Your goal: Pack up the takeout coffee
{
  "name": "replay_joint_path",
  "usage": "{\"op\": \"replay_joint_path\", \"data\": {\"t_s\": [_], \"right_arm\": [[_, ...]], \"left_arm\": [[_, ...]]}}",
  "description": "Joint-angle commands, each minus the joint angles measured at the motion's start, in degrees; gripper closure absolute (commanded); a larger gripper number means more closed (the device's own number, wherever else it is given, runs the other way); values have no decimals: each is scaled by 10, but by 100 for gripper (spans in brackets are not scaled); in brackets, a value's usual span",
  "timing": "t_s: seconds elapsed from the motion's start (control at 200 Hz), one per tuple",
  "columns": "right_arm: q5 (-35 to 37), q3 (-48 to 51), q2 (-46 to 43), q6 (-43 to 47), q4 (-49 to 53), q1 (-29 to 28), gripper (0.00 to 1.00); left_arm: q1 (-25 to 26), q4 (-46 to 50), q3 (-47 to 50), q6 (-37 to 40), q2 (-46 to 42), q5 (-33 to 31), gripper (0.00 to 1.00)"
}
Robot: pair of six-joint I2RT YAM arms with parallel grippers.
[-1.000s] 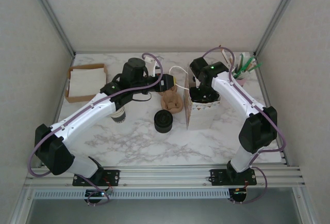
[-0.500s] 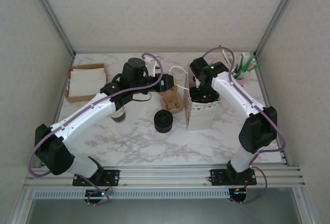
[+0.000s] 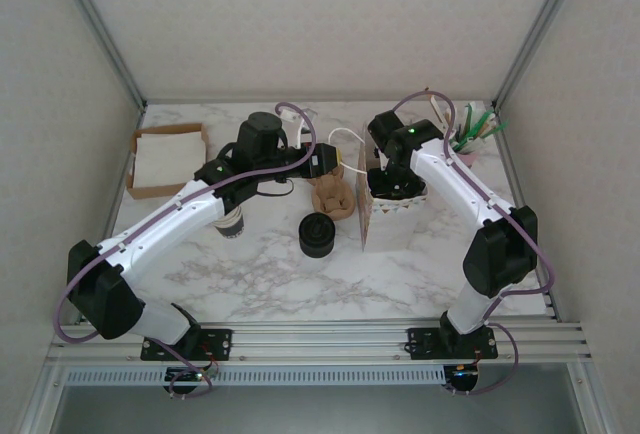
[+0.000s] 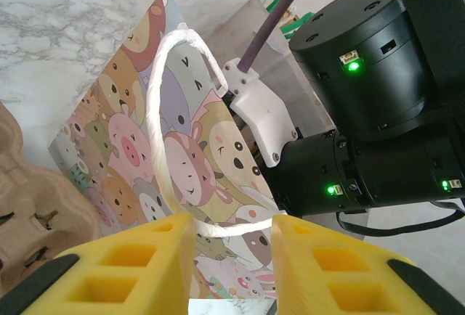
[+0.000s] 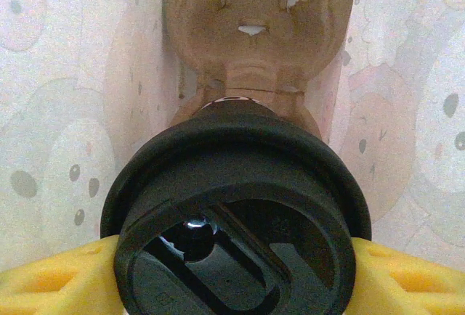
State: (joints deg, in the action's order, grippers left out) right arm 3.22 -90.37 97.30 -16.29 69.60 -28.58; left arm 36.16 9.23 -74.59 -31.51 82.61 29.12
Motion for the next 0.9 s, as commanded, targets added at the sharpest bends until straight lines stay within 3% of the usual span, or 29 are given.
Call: {"op": "replay_joint_path", "data": {"t_s": [0.0, 0.891], "right_arm": [[5, 15, 17, -10, -3, 4, 32], [1, 13, 20, -10, 7, 2, 32]], "left_arm": [[-3, 3, -11, 0, -8, -3, 67], [-3, 1, -12, 0, -5, -1, 67]]}}
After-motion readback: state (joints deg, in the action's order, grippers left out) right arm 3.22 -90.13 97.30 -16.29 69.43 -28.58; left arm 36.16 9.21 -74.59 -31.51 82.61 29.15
